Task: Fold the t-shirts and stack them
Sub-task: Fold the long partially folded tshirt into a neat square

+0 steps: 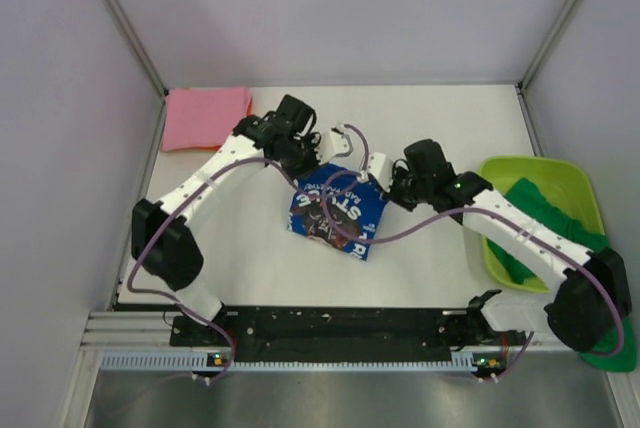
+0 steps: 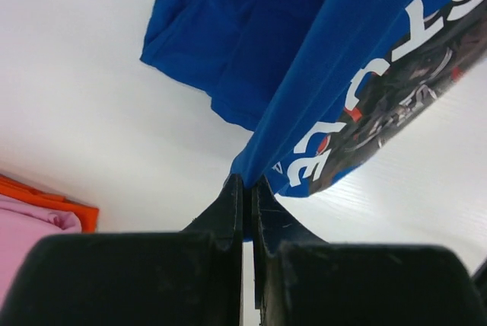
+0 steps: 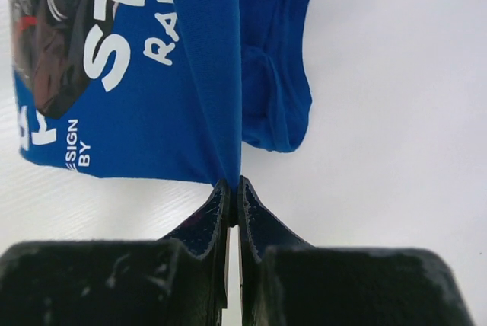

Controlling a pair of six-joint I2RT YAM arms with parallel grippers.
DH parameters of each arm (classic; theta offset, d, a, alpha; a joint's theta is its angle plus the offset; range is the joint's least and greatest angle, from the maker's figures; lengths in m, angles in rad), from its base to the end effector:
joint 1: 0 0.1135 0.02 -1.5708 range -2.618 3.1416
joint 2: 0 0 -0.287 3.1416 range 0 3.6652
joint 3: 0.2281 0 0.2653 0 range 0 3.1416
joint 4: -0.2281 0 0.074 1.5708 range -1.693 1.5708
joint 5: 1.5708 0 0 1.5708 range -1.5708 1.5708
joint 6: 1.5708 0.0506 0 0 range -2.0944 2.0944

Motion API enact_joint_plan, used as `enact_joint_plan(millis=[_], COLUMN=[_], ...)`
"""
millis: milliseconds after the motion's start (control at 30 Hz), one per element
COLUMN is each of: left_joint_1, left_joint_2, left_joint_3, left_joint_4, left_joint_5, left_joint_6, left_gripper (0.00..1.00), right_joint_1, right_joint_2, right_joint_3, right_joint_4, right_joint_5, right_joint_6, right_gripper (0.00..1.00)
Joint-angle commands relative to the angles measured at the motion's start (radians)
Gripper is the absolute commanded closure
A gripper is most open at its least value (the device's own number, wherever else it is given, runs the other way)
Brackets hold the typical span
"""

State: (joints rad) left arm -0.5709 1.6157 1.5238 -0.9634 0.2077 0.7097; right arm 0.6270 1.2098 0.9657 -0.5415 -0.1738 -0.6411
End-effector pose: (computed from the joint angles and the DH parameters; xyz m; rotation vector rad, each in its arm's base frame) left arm 0.2944 -0.2015 0.3288 1.6139 2.0464 -0.2233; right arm 0.2147 0.1663 0.2902 -1.4595 1.8418 0.1977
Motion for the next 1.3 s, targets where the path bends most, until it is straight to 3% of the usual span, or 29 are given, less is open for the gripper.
enact_joint_plan(millis=[0,433,567,667,767,833,933,967,1033,1167,1200,1267], left_joint_1=[0.049,0.060,0.060,0.062,0.071,0.085,0.120,0.127,0.137,0.137,0.137,0.137], left_joint_2=[0.133,0.469,0.545,0.607,0.653,0.665,0.598,0.564,0.482,0.305,0.276,0.231], left_joint_3=[0.143,0.358,0.391,0.435,0.512,0.558,0.544,0.509,0.419,0.204,0.149,0.058], left_joint_4=[0.012,0.136,0.186,0.242,0.281,0.282,0.252,0.256,0.282,0.311,0.321,0.327], left_joint_5=[-0.125,-0.189,-0.247,-0.342,-0.439,-0.476,-0.394,-0.364,-0.324,-0.130,-0.069,0.059], left_joint_6=[-0.019,-0.069,-0.069,-0.065,-0.075,-0.090,-0.128,-0.137,-0.163,-0.237,-0.262,-0.298], left_gripper=[1.00,0.98,0.83,0.72,0.57,0.50,0.34,0.22,0.21,0.26,0.30,0.51], right_joint_1=[-0.118,-0.256,-0.265,-0.279,-0.312,-0.331,-0.325,-0.316,-0.290,-0.184,-0.164,-0.118], right_joint_2=[0.103,0.375,0.456,0.542,0.608,0.609,0.536,0.505,0.435,0.315,0.292,0.258], right_joint_3=[0.030,0.080,0.099,0.149,0.240,0.347,0.378,0.360,0.306,0.173,0.130,0.024], right_joint_4=[0.072,0.267,0.317,0.362,0.376,0.286,0.192,0.187,0.183,0.228,0.270,0.413], right_joint_5=[0.002,-0.004,0.006,0.097,0.326,0.473,0.395,0.363,0.271,0.018,-0.042,-0.178], right_joint_6=[0.006,0.029,0.041,0.115,0.315,0.455,0.517,0.543,0.586,0.685,0.720,0.809], right_gripper=[1.00,1.00,1.00,0.82,0.75,0.71,0.70,0.69,0.64,0.66,0.68,0.75])
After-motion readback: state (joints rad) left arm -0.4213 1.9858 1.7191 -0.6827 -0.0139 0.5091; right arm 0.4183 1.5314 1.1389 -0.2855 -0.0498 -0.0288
